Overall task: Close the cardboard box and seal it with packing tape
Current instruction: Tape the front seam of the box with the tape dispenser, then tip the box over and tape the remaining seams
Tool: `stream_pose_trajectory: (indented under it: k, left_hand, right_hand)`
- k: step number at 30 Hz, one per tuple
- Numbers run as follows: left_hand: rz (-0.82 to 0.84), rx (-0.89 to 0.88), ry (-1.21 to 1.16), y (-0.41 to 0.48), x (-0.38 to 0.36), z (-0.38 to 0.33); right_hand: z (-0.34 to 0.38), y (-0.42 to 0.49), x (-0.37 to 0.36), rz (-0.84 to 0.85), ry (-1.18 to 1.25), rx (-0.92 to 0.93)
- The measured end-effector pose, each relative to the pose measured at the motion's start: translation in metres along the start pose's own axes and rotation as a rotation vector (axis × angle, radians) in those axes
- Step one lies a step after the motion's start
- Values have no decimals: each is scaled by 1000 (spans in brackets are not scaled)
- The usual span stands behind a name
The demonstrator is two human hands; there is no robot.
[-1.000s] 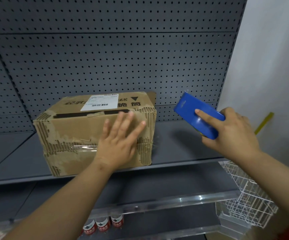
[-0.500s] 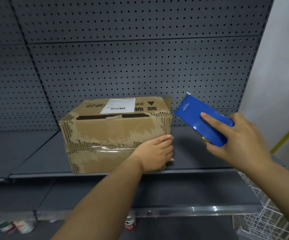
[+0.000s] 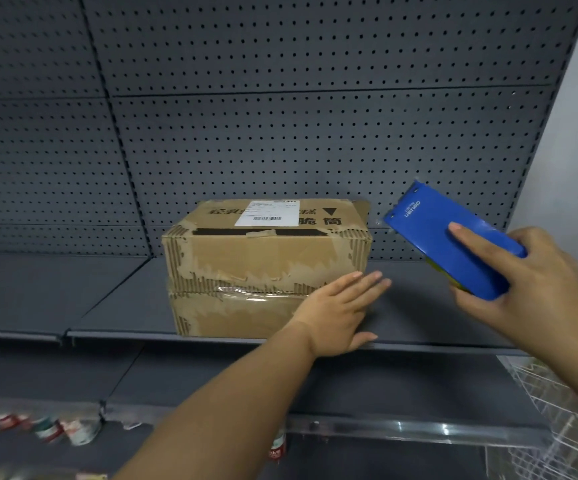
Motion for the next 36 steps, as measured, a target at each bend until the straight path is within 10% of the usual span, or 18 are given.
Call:
stream_pose_trajectory:
  k: [9, 17, 29, 36]
  left_hand:
    - [-163, 713, -233, -77, 11, 27]
    - [-263, 1558, -1123, -154, -7, 78]
    - [-259, 1550, -1692, -186, -28, 112]
    - [-291, 1458, -1602, -192, 0, 175]
  right_hand:
    - [27, 16, 12, -119, 93, 22]
    - [85, 34, 9, -153, 149, 74]
    - [164, 71, -16, -186, 172, 81]
    - [210, 77, -41, -165, 221, 86]
Point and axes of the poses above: each hand's wrist, its own y-axis towards the middle knuckle, its own x-axis out of the back of the hand, z = x × y, the point moved 2 cm from there along y, towards the middle knuckle, and after that the axes turned 1 degree about z, right-handed, at the moved point
